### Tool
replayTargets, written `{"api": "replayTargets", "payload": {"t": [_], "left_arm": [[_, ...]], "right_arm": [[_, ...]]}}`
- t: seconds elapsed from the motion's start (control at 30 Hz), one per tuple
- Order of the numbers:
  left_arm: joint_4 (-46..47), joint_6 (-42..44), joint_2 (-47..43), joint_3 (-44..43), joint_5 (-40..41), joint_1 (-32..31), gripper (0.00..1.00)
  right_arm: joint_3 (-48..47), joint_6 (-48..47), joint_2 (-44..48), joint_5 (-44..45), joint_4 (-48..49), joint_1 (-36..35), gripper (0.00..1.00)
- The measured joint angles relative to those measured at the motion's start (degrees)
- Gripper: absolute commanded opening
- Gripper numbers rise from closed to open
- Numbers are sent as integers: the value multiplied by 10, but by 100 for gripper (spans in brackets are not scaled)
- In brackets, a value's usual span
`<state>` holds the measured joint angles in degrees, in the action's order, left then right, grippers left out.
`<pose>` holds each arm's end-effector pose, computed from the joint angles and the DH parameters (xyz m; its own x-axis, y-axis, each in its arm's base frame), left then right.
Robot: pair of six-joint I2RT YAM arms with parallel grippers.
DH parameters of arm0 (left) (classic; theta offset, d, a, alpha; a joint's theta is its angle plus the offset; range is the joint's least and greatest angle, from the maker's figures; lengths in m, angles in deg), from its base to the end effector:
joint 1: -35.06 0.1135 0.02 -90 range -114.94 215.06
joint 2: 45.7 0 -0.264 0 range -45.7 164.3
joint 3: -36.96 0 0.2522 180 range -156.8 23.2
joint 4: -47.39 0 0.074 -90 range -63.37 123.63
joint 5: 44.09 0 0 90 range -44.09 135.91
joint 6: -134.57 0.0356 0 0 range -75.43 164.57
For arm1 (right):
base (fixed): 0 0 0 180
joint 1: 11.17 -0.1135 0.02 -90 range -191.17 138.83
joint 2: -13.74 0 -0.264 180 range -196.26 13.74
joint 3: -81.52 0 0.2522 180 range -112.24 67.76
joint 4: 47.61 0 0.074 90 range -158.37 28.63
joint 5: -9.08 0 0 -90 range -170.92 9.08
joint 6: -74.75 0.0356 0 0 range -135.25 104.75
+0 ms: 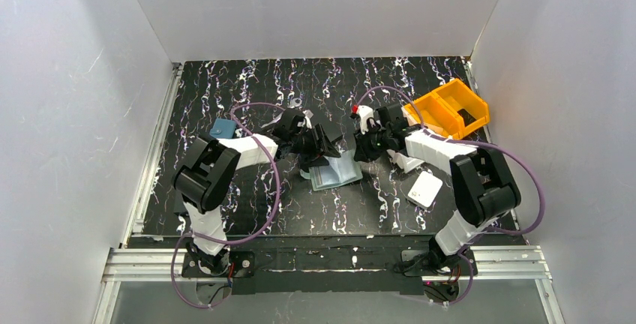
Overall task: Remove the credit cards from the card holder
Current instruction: Remove the credit card from the card holder.
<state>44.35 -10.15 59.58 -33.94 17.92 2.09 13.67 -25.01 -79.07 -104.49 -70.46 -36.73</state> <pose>0.3109 -0.2216 0.1617 -0.9420 -0.2482 -0.2259 0.0420 0.5807 -0.8131 0.2944 0.1566 0.1918 -0.5506 -0.4356 -0.7121 -0.7418 0.6465 0.1781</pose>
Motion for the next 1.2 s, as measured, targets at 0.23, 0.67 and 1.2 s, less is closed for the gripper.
{"api": "replayTargets", "payload": {"t": [0.23,0.67,1.2], "left_arm": [[11,-9,24,-17,-15,-5,54],[17,-11,27,-21,-23,-13,54],[30,-30,39,-30,-19,-61,55]], "right_arm": [[-2,22,-25,5,-12,0,11],[-9,44,-59,-13,-15,11,25],[-16,7,22,-62,-42,75,41]]}}
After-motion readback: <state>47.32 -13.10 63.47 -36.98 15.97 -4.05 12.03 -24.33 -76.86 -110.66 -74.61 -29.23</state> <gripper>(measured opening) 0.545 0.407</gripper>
